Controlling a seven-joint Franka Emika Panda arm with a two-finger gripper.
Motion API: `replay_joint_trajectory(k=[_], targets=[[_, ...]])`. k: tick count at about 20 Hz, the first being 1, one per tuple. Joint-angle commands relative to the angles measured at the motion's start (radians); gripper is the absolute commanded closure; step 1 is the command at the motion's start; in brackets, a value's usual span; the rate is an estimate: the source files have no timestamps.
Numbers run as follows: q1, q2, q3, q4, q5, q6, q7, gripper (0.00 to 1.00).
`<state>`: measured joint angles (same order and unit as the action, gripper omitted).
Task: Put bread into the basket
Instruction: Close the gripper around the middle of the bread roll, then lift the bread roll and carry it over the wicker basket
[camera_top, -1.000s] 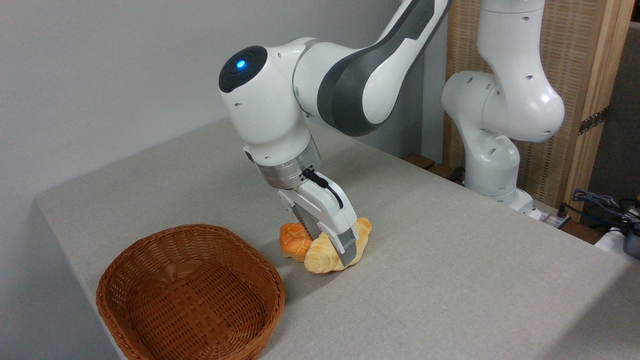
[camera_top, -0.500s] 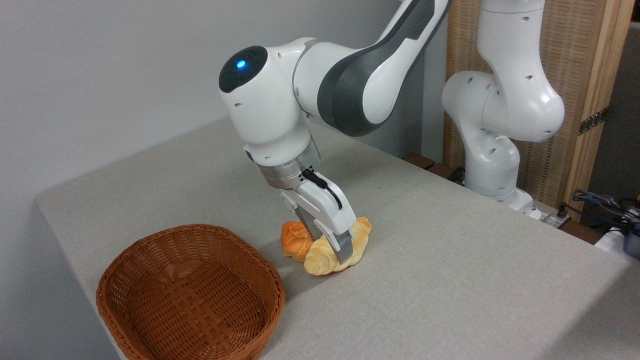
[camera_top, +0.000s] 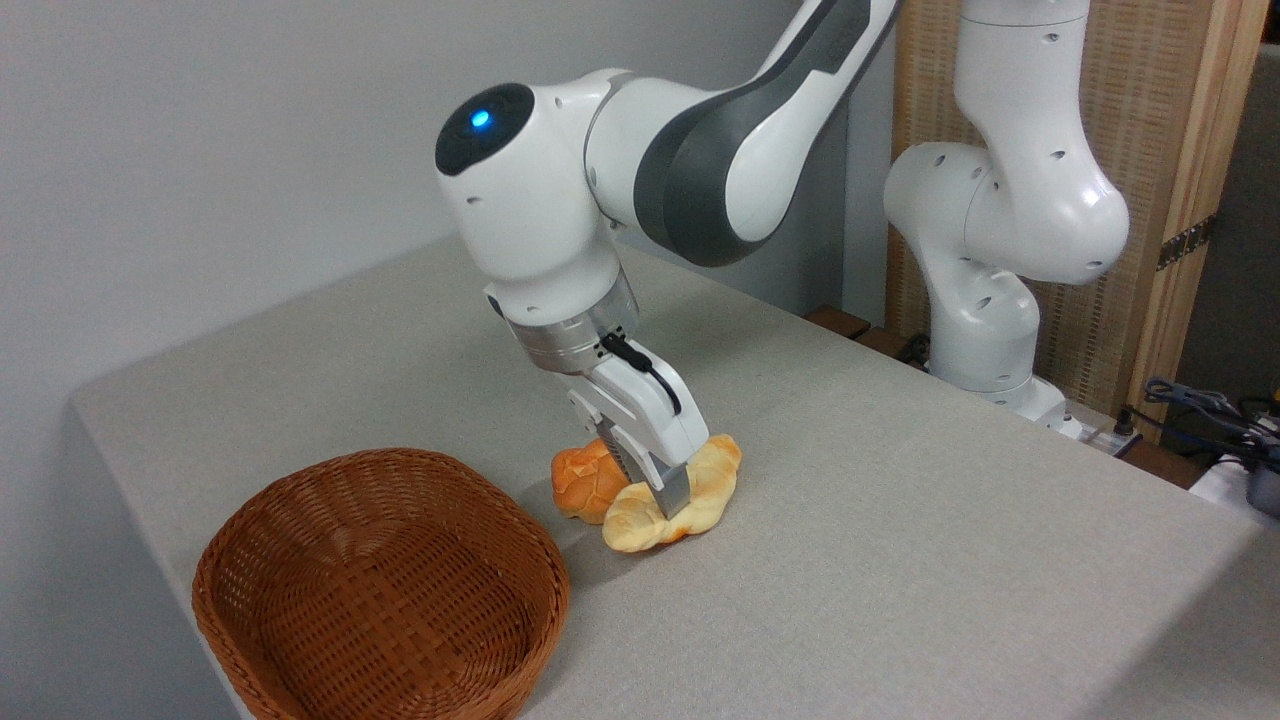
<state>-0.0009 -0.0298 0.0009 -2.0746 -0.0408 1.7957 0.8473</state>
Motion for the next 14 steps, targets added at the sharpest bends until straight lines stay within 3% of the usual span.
replay_joint_trajectory(k=[1,11,14], targets=[[0.007,-0.013,0.011,0.074,-0.021,-0.055,0.036,0.71],[0.005,0.019,0.007,0.241,-0.027,-0.013,0.033,0.70],[0.009,0.039,0.011,0.297,-0.082,0.010,0.035,0.70]])
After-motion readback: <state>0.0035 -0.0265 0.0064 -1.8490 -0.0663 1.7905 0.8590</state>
